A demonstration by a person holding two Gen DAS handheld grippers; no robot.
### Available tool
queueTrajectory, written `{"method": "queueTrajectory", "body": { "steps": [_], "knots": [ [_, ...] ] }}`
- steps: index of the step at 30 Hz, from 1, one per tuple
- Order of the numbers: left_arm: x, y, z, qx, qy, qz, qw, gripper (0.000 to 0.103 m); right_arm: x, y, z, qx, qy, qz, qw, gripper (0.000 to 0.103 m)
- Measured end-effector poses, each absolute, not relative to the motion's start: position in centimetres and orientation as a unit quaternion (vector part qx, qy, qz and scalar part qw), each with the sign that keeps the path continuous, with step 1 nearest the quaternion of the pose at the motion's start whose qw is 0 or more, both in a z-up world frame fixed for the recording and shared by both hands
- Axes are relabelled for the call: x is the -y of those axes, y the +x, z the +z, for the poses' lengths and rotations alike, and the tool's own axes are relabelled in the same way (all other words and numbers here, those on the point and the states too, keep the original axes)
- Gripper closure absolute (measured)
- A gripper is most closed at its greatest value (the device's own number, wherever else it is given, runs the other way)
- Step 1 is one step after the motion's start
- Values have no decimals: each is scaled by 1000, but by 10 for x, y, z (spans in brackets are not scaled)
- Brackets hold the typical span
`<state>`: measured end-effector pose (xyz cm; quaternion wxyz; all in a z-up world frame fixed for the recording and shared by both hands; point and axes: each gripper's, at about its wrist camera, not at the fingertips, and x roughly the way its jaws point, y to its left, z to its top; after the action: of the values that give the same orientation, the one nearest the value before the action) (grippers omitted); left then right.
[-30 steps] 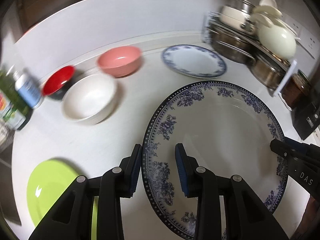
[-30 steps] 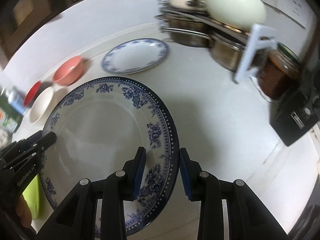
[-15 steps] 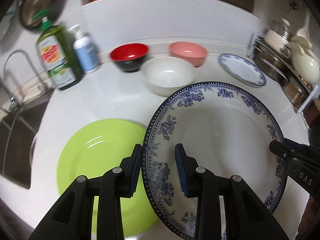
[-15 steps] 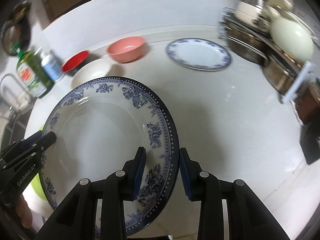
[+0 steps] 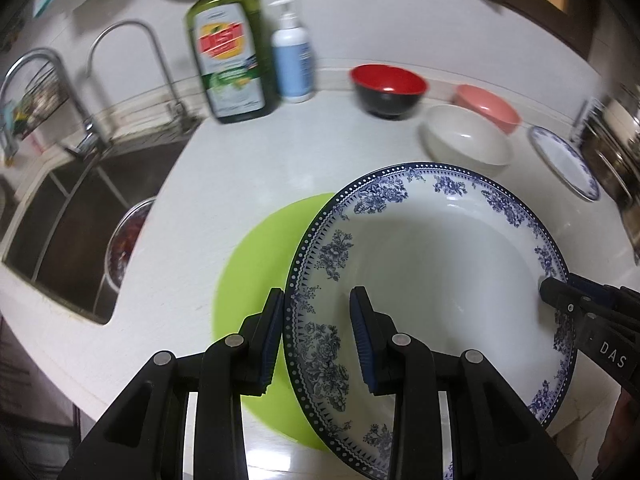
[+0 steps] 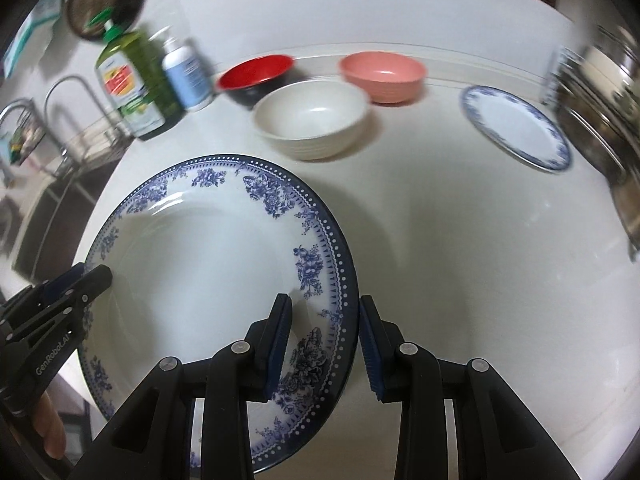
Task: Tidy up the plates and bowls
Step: 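Lift and carry the blue-and-white plate over the green plate, then lower the blue-and-white plate onto the green plate and open both grippers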
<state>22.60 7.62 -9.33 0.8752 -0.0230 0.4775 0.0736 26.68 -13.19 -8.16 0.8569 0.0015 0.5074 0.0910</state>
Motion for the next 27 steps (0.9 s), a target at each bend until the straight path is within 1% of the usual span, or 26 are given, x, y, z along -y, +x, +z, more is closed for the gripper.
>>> {"method": "queueTrajectory", "body": {
  "steps": [11,27],
  "knots": [
    [-119,227,-111,-491,-48,133,859,70,71,287,-103,-525,-26,150,837,68],
    [-134,237,-134,-512,-70,146,844,69,47,299,-124,-543,-48,162,822,68]
  ]
}}
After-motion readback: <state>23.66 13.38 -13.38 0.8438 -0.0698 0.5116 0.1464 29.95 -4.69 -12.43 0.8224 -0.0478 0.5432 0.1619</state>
